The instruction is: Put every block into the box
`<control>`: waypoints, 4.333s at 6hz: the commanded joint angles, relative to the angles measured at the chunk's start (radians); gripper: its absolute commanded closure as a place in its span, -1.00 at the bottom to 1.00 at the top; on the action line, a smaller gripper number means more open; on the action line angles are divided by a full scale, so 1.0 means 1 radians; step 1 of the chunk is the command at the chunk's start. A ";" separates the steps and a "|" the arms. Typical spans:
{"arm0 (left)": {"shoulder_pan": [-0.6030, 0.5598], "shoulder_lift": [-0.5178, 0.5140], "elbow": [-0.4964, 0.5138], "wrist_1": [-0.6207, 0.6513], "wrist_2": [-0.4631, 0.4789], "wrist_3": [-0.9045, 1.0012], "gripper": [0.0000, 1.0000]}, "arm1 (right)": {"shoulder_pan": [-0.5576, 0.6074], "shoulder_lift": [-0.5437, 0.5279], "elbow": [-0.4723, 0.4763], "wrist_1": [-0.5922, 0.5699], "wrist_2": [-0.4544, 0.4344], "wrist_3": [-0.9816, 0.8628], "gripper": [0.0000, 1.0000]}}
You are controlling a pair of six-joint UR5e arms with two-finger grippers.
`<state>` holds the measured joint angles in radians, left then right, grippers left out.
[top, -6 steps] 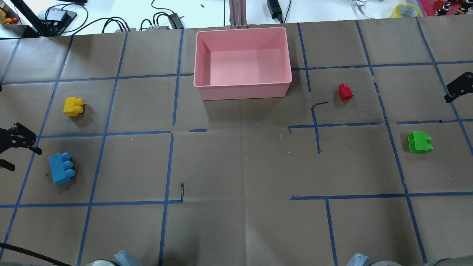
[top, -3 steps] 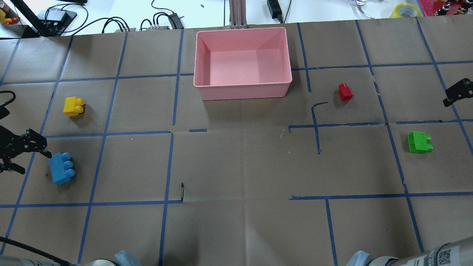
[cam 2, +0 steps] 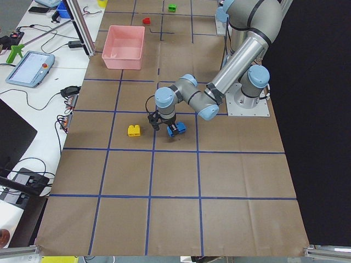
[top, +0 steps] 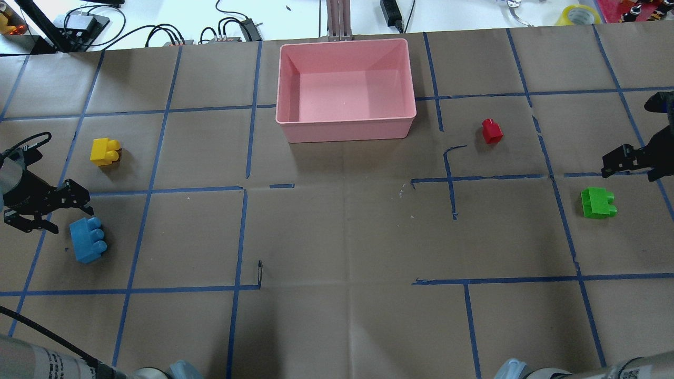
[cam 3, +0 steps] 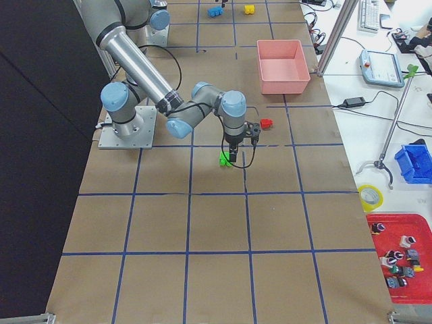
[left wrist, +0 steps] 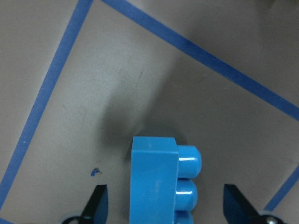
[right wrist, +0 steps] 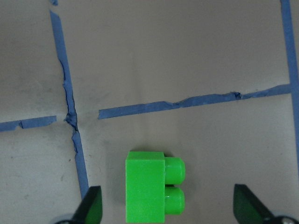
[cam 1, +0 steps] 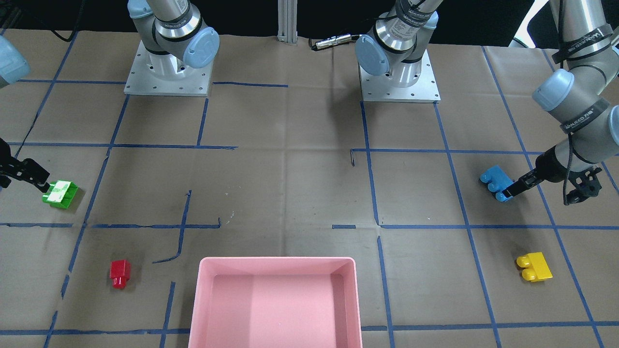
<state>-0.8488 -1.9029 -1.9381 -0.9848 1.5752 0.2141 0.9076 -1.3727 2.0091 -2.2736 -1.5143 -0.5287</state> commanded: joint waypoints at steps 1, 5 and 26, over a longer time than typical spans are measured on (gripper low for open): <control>-0.004 -0.039 -0.011 0.038 -0.001 0.001 -0.76 | 0.001 0.010 0.051 -0.027 0.002 -0.005 -0.99; -0.003 -0.038 -0.050 0.038 0.000 0.011 -0.76 | 0.001 0.062 0.057 -0.082 -0.001 -0.014 -0.98; -0.897 -0.497 1.097 -0.464 -0.092 -0.459 0.99 | 0.401 0.026 -0.328 -0.062 0.328 0.515 1.00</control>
<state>-1.7253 -2.3424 -0.8468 -1.4959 1.4795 -0.2187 1.2698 -1.3652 1.6835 -2.2461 -1.2351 -0.1247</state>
